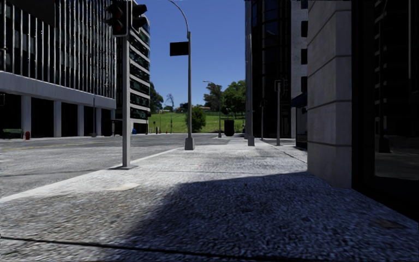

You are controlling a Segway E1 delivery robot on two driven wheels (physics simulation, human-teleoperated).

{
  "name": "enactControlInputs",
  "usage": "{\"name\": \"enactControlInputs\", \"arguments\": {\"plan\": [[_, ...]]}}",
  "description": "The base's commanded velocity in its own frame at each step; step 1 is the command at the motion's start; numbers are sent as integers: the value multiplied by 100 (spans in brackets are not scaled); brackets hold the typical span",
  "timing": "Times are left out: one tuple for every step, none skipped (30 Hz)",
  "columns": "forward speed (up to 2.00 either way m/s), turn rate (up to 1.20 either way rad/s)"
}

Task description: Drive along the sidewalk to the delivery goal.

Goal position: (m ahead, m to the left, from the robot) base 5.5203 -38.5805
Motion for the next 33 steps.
{"name": "enactControlInputs", "arguments": {"plan": [[200, 59], [200, 59], [200, 59], [200, 59], [200, 0], [200, 0], [200, 0], [200, 0], [200, 0], [200, 0], [200, 0], [200, 0], [200, 0], [200, 0], [200, 0], [200, 0], [188, -1], [188, -1], [163, -8], [144, -20], [128, -31], [128, -31], [107, -55], [99, -61], [109, -62], [109, -62], [123, -62], [128, -63], [128, -63], [130, -63], [130, -63], [131, -63], [131, -63]]}}
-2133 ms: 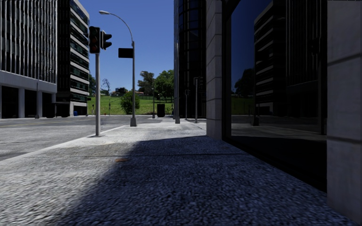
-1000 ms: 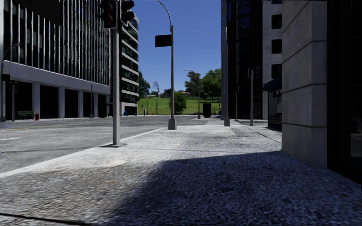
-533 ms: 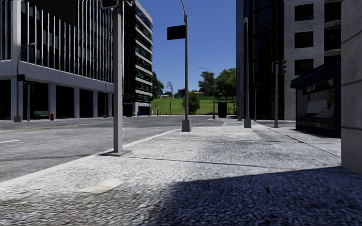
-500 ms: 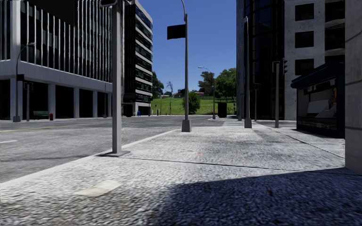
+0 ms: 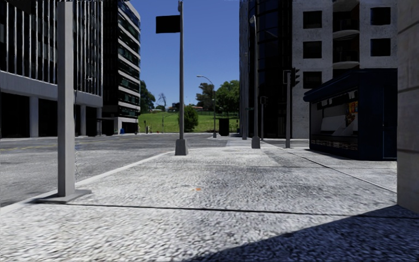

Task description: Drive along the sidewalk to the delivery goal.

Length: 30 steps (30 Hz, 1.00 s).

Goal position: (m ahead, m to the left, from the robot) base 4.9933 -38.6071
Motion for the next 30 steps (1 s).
{"name": "enactControlInputs", "arguments": {"plan": [[131, -63], [136, -63], [141, -63], [141, -63], [142, -61], [143, -60], [143, -49], [143, -49], [145, 0], [158, 0], [158, 0], [165, 0], [166, 0], [167, 0], [167, 0], [167, 0], [167, 0], [166, -12], [166, -12], [165, -17], [165, -19], [165, -21], [165, -21], [165, -24], [165, -28], [165, -28], [165, -30], [165, -31], [165, -31], [165, -32]]}}
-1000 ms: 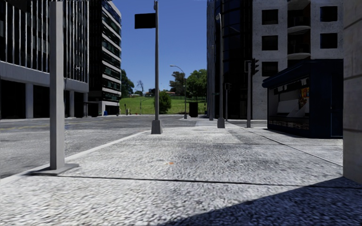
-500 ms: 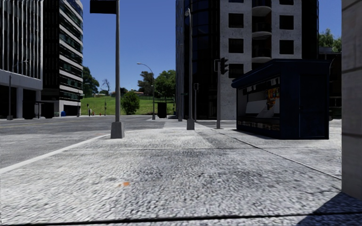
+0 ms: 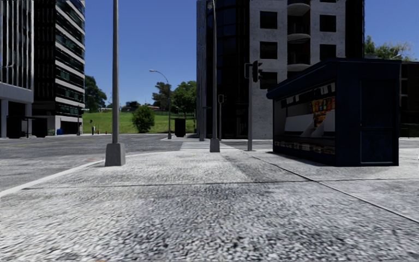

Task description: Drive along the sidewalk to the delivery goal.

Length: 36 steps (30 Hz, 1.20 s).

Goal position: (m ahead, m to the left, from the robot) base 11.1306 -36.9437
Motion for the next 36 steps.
{"name": "enactControlInputs", "arguments": {"plan": [[164, -33], [164, -44], [164, -44], [164, -48], [164, -48], [164, -48], [164, -48], [164, -48], [164, -48], [164, -49], [164, -52], [164, -53], [164, -53], [164, -55], [164, -55], [164, -55], [164, -55], [164, -55], [164, -55], [164, -56], [164, -56], [164, -59], [164, -60], [164, -60], [164, -61], [164, -61], [164, -61], [164, -61], [164, -61], [165, -61], [166, -61], [166, -61], [166, -61], [165, -62], [165, -62], [165, -62]]}}
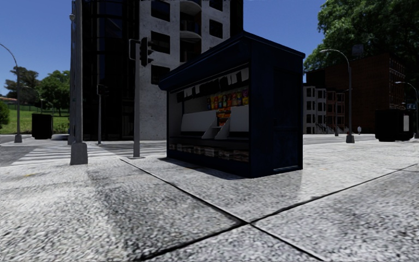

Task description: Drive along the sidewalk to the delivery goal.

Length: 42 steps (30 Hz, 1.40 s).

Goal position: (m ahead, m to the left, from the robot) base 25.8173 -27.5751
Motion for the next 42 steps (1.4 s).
{"name": "enactControlInputs", "arguments": {"plan": [[165, -62], [165, -62], [165, -62], [164, -62], [164, -63], [164, -65], [164, -65], [164, -66], [164, -67], [164, -67], [164, -67], [164, -67], [164, -67], [164, -67], [164, -67], [164, -67], [163, -67], [163, -67], [163, -67], [163, -67], [163, -67], [163, -67], [163, -67], [163, -67], [168, -67], [168, -67], [171, -67], [172, -67], [172, -67], [173, -67], [173, -67], [173, -67], [173, -67], [174, -67], [174, -67], [174, -67], [175, -67], [175, -67], [175, -67], [177, -67], [177, -67], [177, -67]]}}
